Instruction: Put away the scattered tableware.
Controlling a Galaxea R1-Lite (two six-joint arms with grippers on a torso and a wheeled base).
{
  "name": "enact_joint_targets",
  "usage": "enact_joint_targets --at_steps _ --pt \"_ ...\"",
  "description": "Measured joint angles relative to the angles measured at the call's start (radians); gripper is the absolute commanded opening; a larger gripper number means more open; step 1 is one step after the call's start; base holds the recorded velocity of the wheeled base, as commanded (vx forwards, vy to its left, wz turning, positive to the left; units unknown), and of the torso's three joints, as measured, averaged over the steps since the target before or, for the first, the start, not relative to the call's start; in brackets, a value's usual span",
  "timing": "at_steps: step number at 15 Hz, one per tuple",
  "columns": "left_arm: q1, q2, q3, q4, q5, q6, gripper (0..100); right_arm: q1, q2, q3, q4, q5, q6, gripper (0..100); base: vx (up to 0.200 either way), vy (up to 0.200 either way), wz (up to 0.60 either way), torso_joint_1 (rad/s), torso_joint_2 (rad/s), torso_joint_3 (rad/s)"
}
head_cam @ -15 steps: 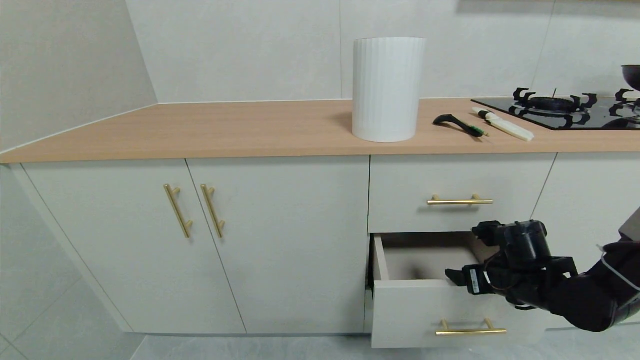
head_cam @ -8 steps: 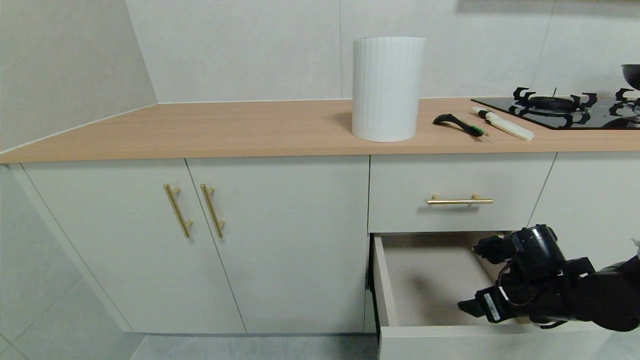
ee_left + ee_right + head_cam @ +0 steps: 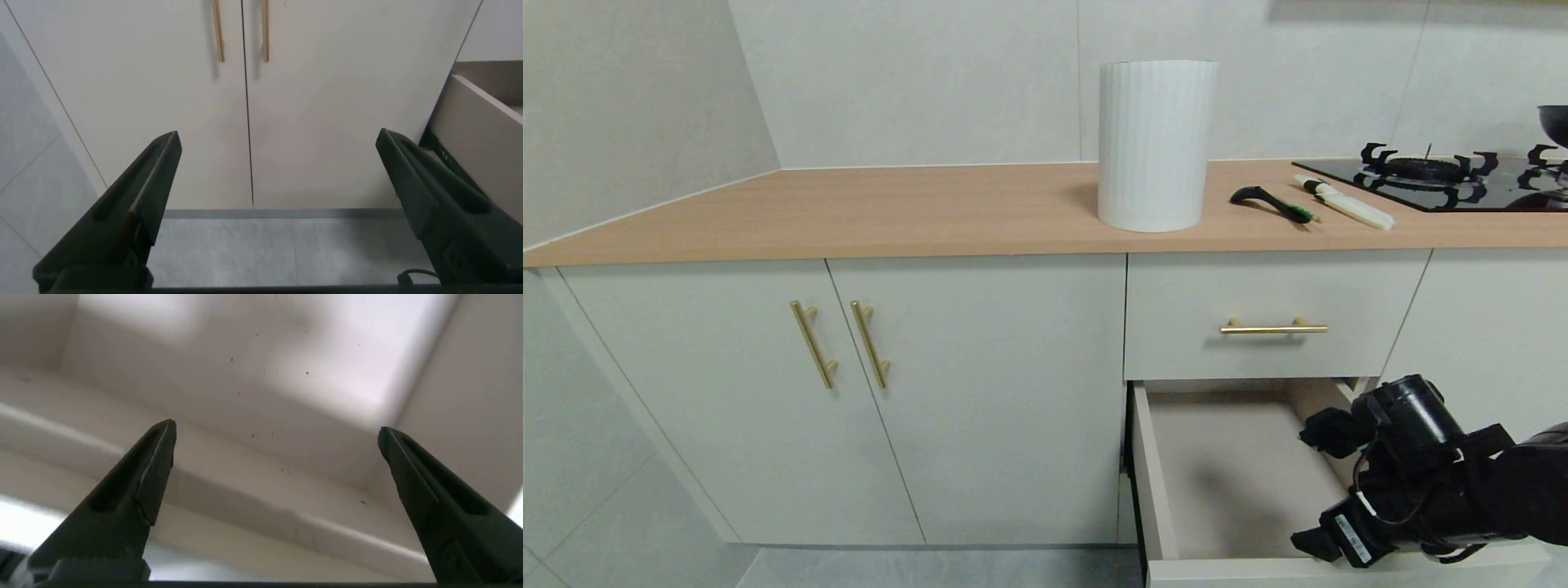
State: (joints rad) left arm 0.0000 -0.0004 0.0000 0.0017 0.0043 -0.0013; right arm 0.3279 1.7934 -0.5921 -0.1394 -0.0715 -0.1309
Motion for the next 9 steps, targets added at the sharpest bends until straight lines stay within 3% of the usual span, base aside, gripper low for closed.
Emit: enact_joint_targets --at_steps 9 --pt "0.0 0.0 0.0 0.0 0.0 0.0 100 0.161 -0.164 -0.004 0.357 -0.007 -0.063 100 0.0 0.0 0.0 0.0 0.0 0.0"
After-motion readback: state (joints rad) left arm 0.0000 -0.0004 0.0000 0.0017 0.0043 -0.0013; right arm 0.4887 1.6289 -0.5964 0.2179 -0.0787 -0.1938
